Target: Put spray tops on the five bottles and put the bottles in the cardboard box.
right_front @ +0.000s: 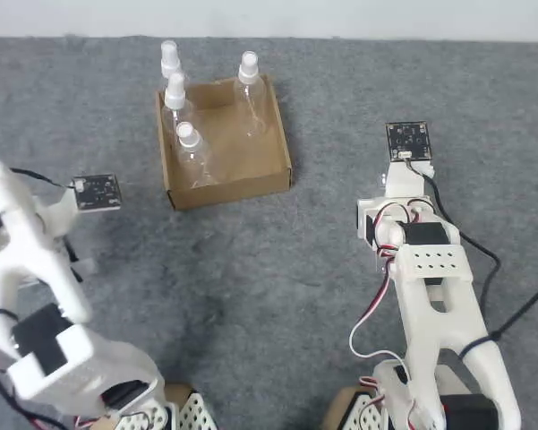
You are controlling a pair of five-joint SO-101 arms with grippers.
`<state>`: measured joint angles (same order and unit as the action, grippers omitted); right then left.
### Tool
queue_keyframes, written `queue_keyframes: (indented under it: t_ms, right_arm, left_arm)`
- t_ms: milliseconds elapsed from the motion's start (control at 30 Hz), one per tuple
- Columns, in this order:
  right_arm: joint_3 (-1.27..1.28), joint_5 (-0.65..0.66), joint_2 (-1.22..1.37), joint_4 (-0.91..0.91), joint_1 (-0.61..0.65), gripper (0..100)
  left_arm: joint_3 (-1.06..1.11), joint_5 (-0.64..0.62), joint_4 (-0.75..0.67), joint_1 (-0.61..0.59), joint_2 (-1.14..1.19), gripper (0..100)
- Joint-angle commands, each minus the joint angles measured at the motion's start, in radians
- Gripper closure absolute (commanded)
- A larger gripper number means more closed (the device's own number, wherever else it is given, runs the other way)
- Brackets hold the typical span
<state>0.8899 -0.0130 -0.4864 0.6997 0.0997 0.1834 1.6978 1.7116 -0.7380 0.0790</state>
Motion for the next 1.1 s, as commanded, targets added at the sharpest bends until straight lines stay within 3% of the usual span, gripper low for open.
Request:
queue_keyframes:
  t_ms: [0, 233, 533, 867, 1067]
  right_arm:
    - [-0.025, -0.002, -0.044, -0.022, -0.008, 88.0]
    - [-0.025, -0.002, -0.045, -0.022, -0.010, 88.0]
    - [-0.025, -0.002, -0.042, -0.022, -0.008, 88.0]
    - [-0.025, -0.002, -0.047, -0.021, -0.010, 88.0]
    - [-0.025, -0.003, -0.044, -0.022, -0.010, 88.0]
  left_arm:
    - [-0.010, -0.072, -0.018, 0.008, -0.060, 96]
    - [-0.008, -0.262, -0.106, 0.052, -0.058, 96]
    - [-0.005, -0.582, -0.322, 0.083, -0.057, 96]
    - [-0.005, -0.838, -0.407, 0.104, -0.057, 96]
    - [0.047, -0.945, -0.351, 0.098, -0.057, 96]
